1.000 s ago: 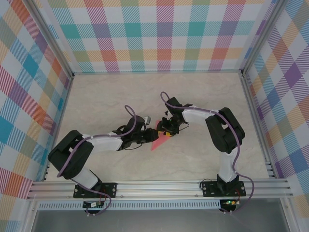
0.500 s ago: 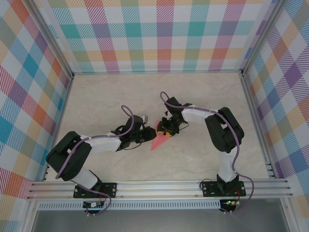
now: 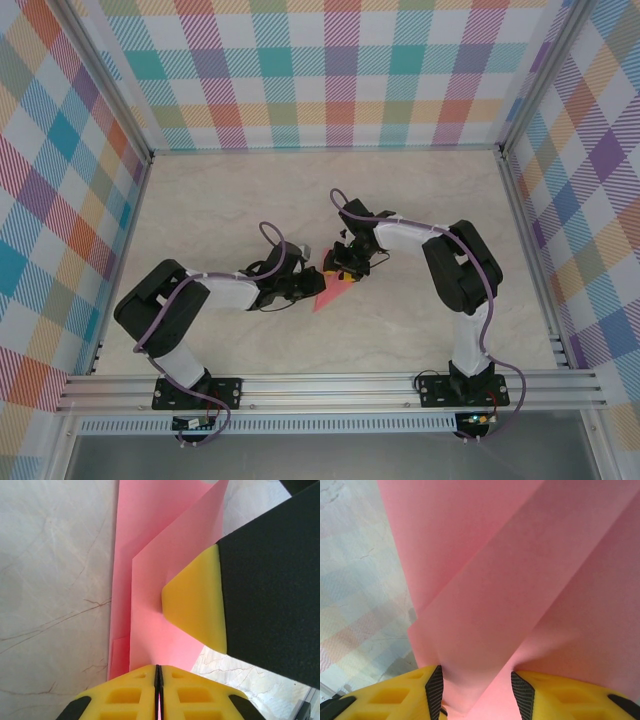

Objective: Fold a paper plane with a square sheet of paper (pick it up from the middle)
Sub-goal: Fourth fold the wing at the center of the table.

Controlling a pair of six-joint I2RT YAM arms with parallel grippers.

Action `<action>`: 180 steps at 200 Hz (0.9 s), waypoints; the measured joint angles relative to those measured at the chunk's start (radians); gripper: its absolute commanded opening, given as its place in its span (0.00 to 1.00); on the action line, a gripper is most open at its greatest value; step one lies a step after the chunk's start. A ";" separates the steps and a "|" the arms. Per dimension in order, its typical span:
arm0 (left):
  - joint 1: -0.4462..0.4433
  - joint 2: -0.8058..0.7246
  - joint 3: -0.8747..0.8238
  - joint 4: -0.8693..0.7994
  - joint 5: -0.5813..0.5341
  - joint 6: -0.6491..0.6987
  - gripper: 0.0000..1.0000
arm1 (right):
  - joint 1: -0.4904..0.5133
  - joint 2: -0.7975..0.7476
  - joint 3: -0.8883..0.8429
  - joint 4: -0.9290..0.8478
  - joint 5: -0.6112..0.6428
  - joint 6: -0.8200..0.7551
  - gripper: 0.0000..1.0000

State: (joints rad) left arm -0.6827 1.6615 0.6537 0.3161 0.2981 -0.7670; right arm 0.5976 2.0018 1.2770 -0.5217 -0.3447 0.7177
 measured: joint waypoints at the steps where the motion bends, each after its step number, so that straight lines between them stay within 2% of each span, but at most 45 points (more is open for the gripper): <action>1: 0.000 0.000 0.000 0.001 0.000 0.000 0.11 | 0.000 0.000 0.000 0.000 0.000 0.000 0.47; 180: 0.000 0.034 0.024 -0.029 -0.030 0.005 0.08 | 0.000 0.018 0.007 -0.025 0.004 0.000 0.43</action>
State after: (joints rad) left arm -0.6827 1.6958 0.6781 0.2871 0.2680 -0.7620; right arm 0.5976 2.0201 1.2842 -0.5468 -0.3405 0.7181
